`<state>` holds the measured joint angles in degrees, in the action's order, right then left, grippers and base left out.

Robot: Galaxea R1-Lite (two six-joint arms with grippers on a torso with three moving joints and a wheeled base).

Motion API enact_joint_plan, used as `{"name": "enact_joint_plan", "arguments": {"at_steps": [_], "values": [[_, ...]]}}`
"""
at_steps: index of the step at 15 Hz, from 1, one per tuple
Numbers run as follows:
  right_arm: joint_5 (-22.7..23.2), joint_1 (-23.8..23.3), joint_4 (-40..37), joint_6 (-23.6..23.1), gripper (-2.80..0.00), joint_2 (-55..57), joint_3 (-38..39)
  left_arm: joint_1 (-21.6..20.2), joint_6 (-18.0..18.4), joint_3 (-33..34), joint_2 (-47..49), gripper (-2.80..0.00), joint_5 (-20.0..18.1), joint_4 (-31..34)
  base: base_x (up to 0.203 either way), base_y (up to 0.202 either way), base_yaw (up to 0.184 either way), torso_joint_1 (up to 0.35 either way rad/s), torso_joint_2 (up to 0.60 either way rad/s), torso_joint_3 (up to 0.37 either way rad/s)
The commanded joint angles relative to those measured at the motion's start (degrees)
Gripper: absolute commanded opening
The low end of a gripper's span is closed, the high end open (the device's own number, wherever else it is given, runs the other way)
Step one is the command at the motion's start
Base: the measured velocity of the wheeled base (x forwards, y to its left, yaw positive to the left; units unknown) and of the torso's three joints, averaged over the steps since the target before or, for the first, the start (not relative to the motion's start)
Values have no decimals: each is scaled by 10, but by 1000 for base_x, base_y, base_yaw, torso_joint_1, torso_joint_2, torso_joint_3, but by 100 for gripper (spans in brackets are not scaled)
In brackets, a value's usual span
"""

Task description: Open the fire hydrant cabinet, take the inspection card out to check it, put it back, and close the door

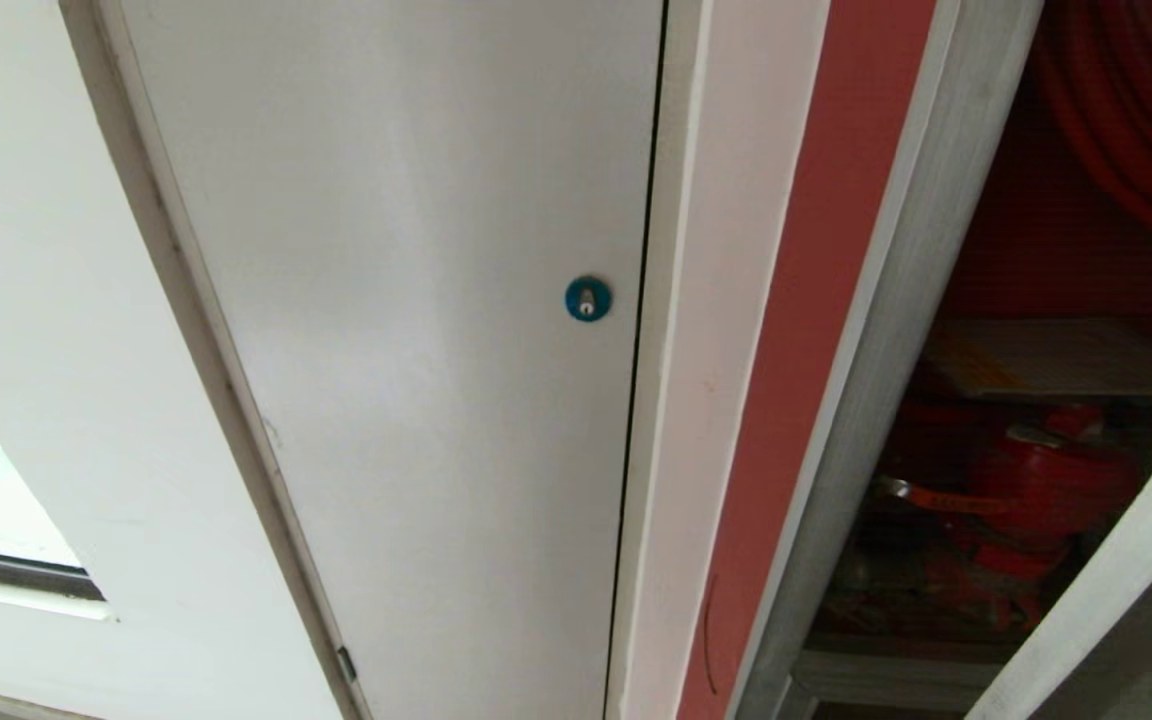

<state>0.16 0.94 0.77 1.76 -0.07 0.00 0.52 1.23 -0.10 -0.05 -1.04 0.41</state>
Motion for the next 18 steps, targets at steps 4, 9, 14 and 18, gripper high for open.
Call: {"name": "enact_joint_plan", "arguments": {"at_steps": [4,9,14,18], "values": [[0,0,0,0,-280,1,3,0,0,0,0,-280,0,0,0,0,0,0,0,0],[0,0,0,4,-280,1,3,0,0,0,0,-280,0,0,0,0,0,0,0,0],[0,0,1,4,-280,1,3,1,0,0,0,-280,0,0,0,0,0,0,0,0],[0,0,1,3,-280,2,2,0,0,0,0,-280,0,0,0,0,0,0,0,0]]}}
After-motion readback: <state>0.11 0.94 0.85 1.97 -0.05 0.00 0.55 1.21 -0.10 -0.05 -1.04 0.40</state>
